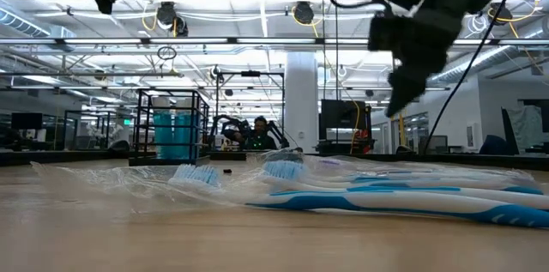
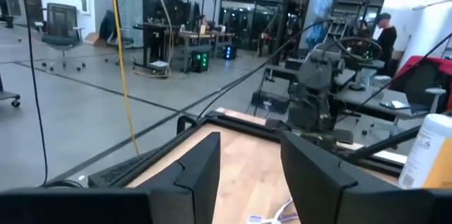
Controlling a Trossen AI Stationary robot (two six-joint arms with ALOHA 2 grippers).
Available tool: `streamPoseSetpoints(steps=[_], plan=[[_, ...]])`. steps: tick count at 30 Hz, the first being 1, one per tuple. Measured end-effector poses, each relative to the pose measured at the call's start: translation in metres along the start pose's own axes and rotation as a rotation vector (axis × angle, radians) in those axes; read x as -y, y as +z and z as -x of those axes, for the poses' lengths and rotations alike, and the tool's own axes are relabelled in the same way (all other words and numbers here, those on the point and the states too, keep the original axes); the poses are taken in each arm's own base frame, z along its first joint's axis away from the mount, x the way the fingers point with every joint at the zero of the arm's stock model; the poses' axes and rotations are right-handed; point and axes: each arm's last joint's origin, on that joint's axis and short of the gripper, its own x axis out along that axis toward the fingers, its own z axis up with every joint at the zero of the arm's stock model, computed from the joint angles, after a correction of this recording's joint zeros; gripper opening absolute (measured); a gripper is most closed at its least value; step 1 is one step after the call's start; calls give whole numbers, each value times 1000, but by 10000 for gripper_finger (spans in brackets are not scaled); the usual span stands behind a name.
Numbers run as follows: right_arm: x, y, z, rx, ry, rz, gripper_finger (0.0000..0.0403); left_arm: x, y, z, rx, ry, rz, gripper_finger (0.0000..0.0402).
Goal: Pick & Place toothbrushing station
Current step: Put the purple toothbrush into the black organizer
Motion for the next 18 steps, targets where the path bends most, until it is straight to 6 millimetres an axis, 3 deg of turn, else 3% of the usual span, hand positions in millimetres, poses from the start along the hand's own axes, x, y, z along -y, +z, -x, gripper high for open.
streamPoseSetpoints(steps=[3, 8, 18], plan=[[-3, -19, -13, -48, 7, 0, 258, 0, 0, 0, 0, 0, -2, 154], [-4, -40, -31, 44, -59, 30, 258, 0, 0, 0, 1, 5, -2, 154], [1, -50, -45, 173, -157, 70, 252, 0, 0, 0, 1, 5, -2, 154]])
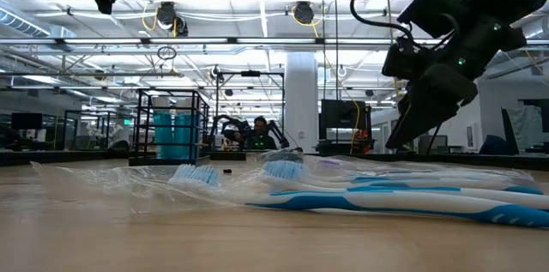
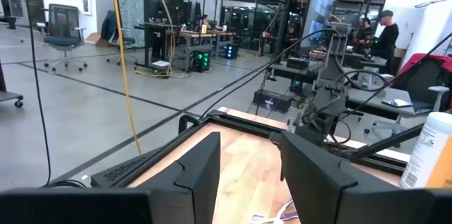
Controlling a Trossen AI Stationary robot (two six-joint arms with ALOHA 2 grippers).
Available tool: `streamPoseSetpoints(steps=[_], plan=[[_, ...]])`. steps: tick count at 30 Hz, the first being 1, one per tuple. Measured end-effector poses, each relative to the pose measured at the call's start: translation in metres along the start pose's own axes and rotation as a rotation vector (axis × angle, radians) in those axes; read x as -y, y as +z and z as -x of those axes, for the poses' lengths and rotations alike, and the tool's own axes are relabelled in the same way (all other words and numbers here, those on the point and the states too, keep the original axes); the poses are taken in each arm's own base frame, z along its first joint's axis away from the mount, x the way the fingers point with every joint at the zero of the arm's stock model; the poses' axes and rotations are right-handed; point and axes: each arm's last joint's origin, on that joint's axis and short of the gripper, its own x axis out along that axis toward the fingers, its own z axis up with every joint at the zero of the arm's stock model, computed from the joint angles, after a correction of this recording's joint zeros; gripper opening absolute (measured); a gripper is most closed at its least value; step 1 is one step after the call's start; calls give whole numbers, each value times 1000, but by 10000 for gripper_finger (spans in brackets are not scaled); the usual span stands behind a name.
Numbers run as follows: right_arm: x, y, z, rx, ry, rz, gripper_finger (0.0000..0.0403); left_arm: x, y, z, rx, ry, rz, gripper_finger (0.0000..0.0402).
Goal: Pick & Place toothbrushing station
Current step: Put the purple toothbrush into the black organizer
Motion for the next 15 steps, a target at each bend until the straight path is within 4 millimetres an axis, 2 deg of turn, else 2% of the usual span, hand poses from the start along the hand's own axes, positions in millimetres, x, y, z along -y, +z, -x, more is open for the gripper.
streamPoseSetpoints(steps=[8, 15], plan=[[-4, -8, -20, -54, 2, 36, 233, 0, 0, 0, 3, -9, 30, 154], [-3, -9, -22, -65, -4, 42, 228, 0, 0, 0, 3, -10, 31, 154]])
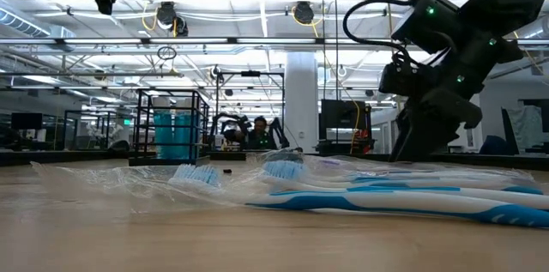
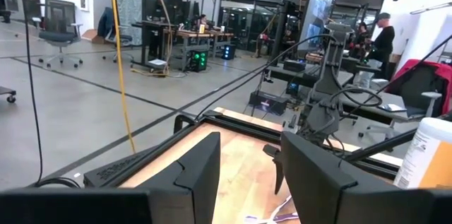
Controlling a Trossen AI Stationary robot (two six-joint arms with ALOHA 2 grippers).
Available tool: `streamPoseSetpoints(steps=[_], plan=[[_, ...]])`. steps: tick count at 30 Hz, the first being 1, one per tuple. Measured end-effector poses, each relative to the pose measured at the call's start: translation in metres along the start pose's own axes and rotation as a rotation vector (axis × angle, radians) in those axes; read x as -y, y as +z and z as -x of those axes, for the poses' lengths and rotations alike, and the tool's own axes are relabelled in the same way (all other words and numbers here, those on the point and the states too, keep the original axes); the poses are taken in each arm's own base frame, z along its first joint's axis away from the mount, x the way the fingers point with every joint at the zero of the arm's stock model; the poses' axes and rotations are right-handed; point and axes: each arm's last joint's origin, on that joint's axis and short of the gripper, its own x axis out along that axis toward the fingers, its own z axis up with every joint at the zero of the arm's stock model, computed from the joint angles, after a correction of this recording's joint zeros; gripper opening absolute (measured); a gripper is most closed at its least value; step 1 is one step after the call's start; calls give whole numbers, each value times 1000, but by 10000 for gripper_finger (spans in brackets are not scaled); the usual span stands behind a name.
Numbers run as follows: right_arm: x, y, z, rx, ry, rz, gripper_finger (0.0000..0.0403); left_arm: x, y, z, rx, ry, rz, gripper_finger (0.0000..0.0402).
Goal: Pick & Place toothbrushing station
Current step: Put the purple toothbrush into the black organizer
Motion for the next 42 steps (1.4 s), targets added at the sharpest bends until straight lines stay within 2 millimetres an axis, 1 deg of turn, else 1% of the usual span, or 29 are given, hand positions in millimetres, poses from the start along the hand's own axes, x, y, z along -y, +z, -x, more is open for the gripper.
streamPoseSetpoints(steps=[9, 21, 31, 39, 42], plan=[[0, 0, 0, 0, 0, -50, 228, 0, 0, 0, 0, 0, 1, 154], [0, 0, 0, 0, 0, -26, 226, 0, 0, 0, 0, -1, 2, 154], [0, 1, 0, 9, 2, -7, 203, 0, 0, 0, 0, -2, 2, 154], [-2, 0, -14, 8, 0, 19, 184, 0, 0, 0, 0, -2, 1, 154], [-1, -2, -16, 0, -2, 20, 180, 0, 0, 0, 0, -2, 2, 154]])
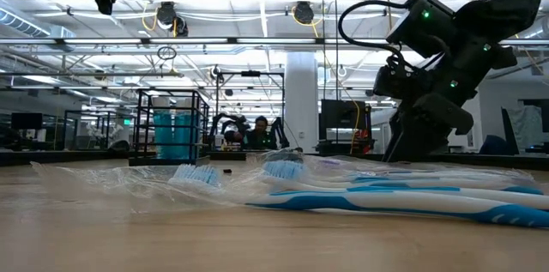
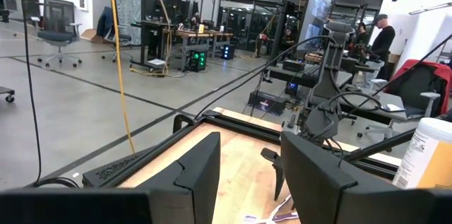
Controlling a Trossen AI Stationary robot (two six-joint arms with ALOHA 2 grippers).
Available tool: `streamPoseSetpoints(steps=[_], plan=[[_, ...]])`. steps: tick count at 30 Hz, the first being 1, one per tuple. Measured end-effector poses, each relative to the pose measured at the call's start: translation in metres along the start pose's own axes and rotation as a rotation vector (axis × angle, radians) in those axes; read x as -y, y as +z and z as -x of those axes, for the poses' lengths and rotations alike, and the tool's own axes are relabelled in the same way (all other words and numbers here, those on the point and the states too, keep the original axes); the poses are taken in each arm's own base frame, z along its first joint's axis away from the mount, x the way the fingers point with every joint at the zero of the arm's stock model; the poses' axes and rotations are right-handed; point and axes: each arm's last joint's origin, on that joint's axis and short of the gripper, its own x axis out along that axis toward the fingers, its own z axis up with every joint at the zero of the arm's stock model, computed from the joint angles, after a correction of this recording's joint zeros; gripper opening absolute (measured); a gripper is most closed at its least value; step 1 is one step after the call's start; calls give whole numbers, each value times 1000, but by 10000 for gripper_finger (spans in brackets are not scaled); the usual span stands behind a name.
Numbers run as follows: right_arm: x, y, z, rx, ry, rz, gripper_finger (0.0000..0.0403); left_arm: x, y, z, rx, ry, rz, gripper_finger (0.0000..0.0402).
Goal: Pick & Place toothbrushing station
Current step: Put the purple toothbrush into the black organizer
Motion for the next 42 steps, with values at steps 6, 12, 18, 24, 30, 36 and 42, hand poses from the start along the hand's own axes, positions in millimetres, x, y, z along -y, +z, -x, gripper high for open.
streamPoseSetpoints(steps=[6, 12, 18, 24, 30, 36, 42], plan=[[0, 1, 1, 5, 2, 6, 170, 0, 0, 0, 0, 0, 0, 154], [0, 0, 1, -5, 1, 8, 145, 0, 0, 0, 0, 0, 0, 154], [0, -1, 0, -8, -5, 8, 104, 0, 0, 0, 0, 0, 0, 154], [1, -1, 0, -8, -9, 2, 45, 0, 0, 0, 0, 0, 0, 154], [1, -1, 0, -7, -8, -1, 13, 0, 0, 0, -1, 0, 0, 154], [0, 3, 3, 31, 7, 0, 12, 0, 0, 0, 0, 0, 0, 154], [1, 13, 20, 129, -11, 18, 11, 0, 0, 0, -1, 0, 0, 154]])
